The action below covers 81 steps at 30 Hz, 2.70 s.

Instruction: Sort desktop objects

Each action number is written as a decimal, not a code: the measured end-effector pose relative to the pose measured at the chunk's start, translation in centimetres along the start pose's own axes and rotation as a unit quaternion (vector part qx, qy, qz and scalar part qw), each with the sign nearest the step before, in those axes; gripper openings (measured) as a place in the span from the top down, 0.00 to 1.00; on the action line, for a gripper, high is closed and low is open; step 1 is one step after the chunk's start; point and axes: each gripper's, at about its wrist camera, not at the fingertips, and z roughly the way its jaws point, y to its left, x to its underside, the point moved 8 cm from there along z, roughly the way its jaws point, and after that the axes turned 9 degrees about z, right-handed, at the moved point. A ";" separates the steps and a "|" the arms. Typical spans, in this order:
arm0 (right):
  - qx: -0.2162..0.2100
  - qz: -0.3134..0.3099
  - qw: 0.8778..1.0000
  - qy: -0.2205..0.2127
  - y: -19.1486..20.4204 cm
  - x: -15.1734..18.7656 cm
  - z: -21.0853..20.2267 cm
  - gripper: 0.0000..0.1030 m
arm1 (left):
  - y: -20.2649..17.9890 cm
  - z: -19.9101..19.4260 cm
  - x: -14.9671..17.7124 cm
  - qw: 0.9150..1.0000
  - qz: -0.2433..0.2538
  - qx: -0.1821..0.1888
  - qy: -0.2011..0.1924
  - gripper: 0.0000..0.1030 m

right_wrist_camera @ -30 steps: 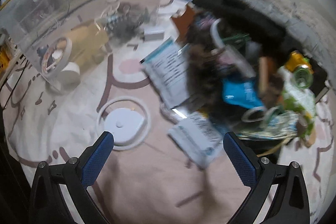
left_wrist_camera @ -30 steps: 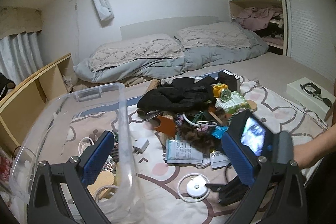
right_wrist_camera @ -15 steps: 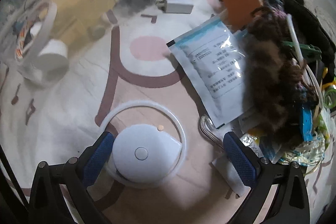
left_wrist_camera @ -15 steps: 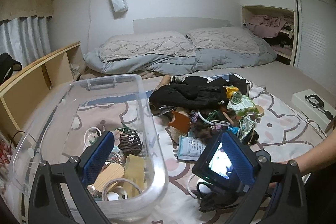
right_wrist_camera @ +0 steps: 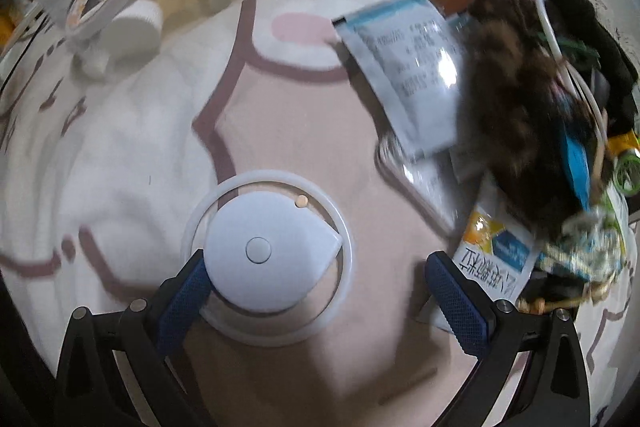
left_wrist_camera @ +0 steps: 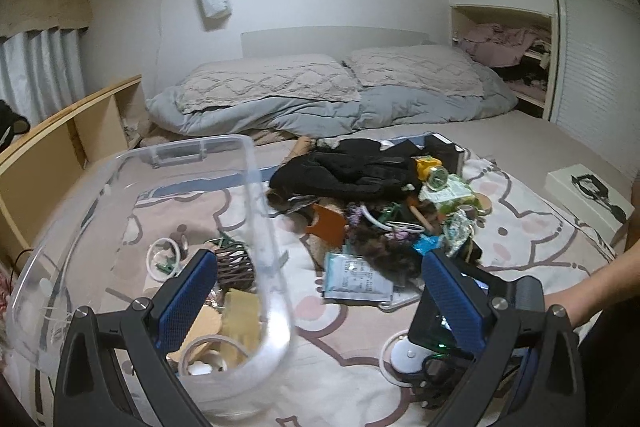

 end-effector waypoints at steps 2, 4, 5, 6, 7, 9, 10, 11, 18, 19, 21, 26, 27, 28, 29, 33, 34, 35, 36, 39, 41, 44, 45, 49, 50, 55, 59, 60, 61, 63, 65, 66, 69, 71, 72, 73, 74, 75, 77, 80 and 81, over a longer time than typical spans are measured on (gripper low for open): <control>-0.010 0.008 1.000 0.004 -0.7 1.3 -0.3 0.00 | -1.1 0.1 -0.2 1.000 0.008 0.011 -0.002 0.00; -0.017 0.016 1.000 0.008 -1.5 2.6 -0.6 0.00 | -2.1 0.1 -0.4 1.000 0.016 0.017 -0.002 0.00; -0.022 0.022 0.999 0.008 -2.0 3.2 -0.8 0.00 | -2.7 0.2 -0.5 1.000 0.023 0.019 -0.001 0.00; -0.026 0.027 0.999 0.009 -2.4 3.8 -0.9 0.00 | -3.4 0.2 -0.6 0.999 0.029 0.022 -0.001 0.00; -0.032 0.035 0.999 0.011 -3.1 4.6 -1.1 0.00 | -4.0 0.3 -0.6 0.999 0.035 0.027 0.000 0.00; -0.044 0.047 0.998 0.012 -4.0 5.7 -1.4 0.00 | -5.5 0.6 -0.6 0.998 0.047 0.038 0.004 0.00; -0.045 0.051 0.998 0.011 -4.5 6.3 -1.6 0.00 | -6.2 0.7 -0.5 0.998 0.052 0.043 0.006 0.00; -0.045 0.052 0.998 0.011 -4.9 6.7 -1.7 0.00 | -7.1 0.9 -0.4 0.997 0.059 0.051 0.009 0.00; -0.051 0.057 0.997 0.007 -7.4 10.0 -2.8 0.00 | -11.9 3.4 1.8 0.991 0.083 0.098 0.049 0.00; -0.051 0.058 0.997 0.007 -7.7 10.5 -3.0 0.00 | -12.5 3.8 2.3 0.989 0.086 0.105 0.057 0.00; -0.054 0.060 0.997 0.006 -8.4 11.4 -3.2 0.00 | -13.6 4.4 3.1 0.987 0.091 0.117 0.069 0.00; -0.061 0.070 0.995 0.019 -9.8 13.2 -3.7 0.00 | -14.8 5.7 4.9 0.982 0.102 0.126 0.094 0.00; -0.059 0.072 0.995 0.022 -10.1 13.4 -3.8 0.00 | -15.0 6.0 5.4 0.981 0.106 0.125 0.100 0.00; -0.056 0.075 0.995 0.026 -10.3 13.6 -4.1 0.00 | -15.1 6.3 5.8 0.980 0.110 0.124 0.106 0.00; -0.055 0.079 0.995 0.025 -10.5 13.8 -4.4 0.00 | -15.2 6.7 6.4 0.979 0.113 0.122 0.116 0.00; -0.089 0.069 0.994 0.006 -10.5 14.5 -5.9 0.18 | -15.5 8.0 8.4 0.974 0.121 0.126 0.147 0.00; -0.092 0.067 0.994 0.001 -10.5 14.6 -6.2 0.24 | -15.6 8.2 8.8 0.972 0.124 0.127 0.153 0.00; -0.095 0.064 0.993 -0.006 -10.4 14.7 -6.5 0.30 | -15.8 8.4 9.2 0.971 0.126 0.129 0.158 0.00; -0.099 0.060 0.993 -0.010 -11.1 14.6 -6.4 0.33 | -16.1 8.7 9.6 0.969 0.128 0.132 0.165 0.00; -0.103 0.047 0.993 -0.023 -9.8 14.9 -7.6 0.35 | -16.7 9.2 10.6 0.964 0.137 0.139 0.182 0.00; -0.106 0.041 0.993 -0.027 -9.6 15.1 -8.0 0.35 | -17.1 9.5 11.1 0.961 0.141 0.143 0.190 0.00; -0.100 0.037 0.994 -0.032 -9.3 14.5 -8.2 0.35 | -17.5 9.9 11.6 0.957 0.145 0.149 0.200 0.00; -0.098 0.035 0.994 -0.033 -9.5 12.7 -6.6 0.35 | -17.6 10.0 11.7 0.956 0.147 0.150 0.203 0.00; -0.092 0.022 0.995 -0.041 -7.5 10.4 -6.0 0.35 | -17.7 10.2 12.1 0.954 0.149 0.154 0.211 0.00; -0.098 0.022 0.994 -0.044 -7.4 10.2 -6.3 0.35 | -17.7 10.3 12.2 0.953 0.149 0.154 0.213 0.00; -0.120 0.029 0.992 -0.041 -7.2 9.6 -6.5 0.35 | -17.4 10.4 12.4 0.952 0.146 0.156 0.218 0.00; -0.119 0.027 0.992 -0.029 -7.0 9.9 -5.8 0.35 | -17.2 10.4 12.3 0.953 0.141 0.157 0.217 0.00; -0.117 0.024 0.992 -0.028 -6.9 10.0 -5.8 0.35 | -17.1 10.4 12.3 0.953 0.140 0.158 0.217 0.00; -0.116 0.020 0.993 -0.028 -6.8 10.0 -5.9 0.35 | -17.1 10.4 12.2 0.953 0.139 0.158 0.216 0.00; -0.122 0.014 0.992 -0.028 -6.3 9.9 -6.2 0.35 | -17.0 10.3 12.2 0.954 0.137 0.159 0.215 0.00; -0.129 0.008 0.991 -0.028 -5.8 9.7 -6.4 0.35 | -16.9 10.3 12.2 0.954 0.136 0.160 0.216 0.00; -0.132 0.004 0.991 -0.026 -5.4 9.7 -6.4 0.35 | -16.9 10.4 12.3 0.953 0.136 0.159 0.218 0.00; -0.121 -0.011 0.992 -0.021 -4.8 9.9 -6.1 0.35 | -16.7 10.5 12.6 0.953 0.136 0.156 0.223 0.00; -0.111 -0.018 0.993 -0.019 -4.7 9.9 -5.9 0.35 | -16.6 10.5 12.7 0.952 0.135 0.156 0.225 0.00; -0.109 -0.017 0.994 -0.019 -4.8 9.9 -5.9 0.35 | -16.5 10.5 12.7 0.952 0.134 0.156 0.225 0.00; -0.106 -0.012 0.994 -0.018 -5.0 9.7 -5.8 0.35 | -16.5 10.4 12.7 0.952 0.134 0.156 0.225 0.00; -0.106 -0.007 0.994 -0.017 -5.2 9.7 -5.9 0.35 | -16.5 10.4 12.7 0.952 0.134 0.156 0.224 0.00; -0.108 -0.001 0.994 -0.016 -5.5 9.6 -6.0 0.35 | -16.5 10.4 12.7 0.953 0.134 0.157 0.224 0.00; -0.109 0.009 0.994 -0.019 -6.1 9.4 -6.2 0.35 | -16.5 10.3 12.7 0.953 0.134 0.158 0.223 0.00; -0.112 0.016 0.993 -0.014 -6.6 9.6 -6.0 0.35 | -16.6 10.2 12.7 0.952 0.135 0.160 0.222 0.00; -0.113 0.016 0.993 -0.010 -6.5 9.7 -5.8 0.35 | -16.7 10.2 12.7 0.952 0.135 0.160 0.222 0.00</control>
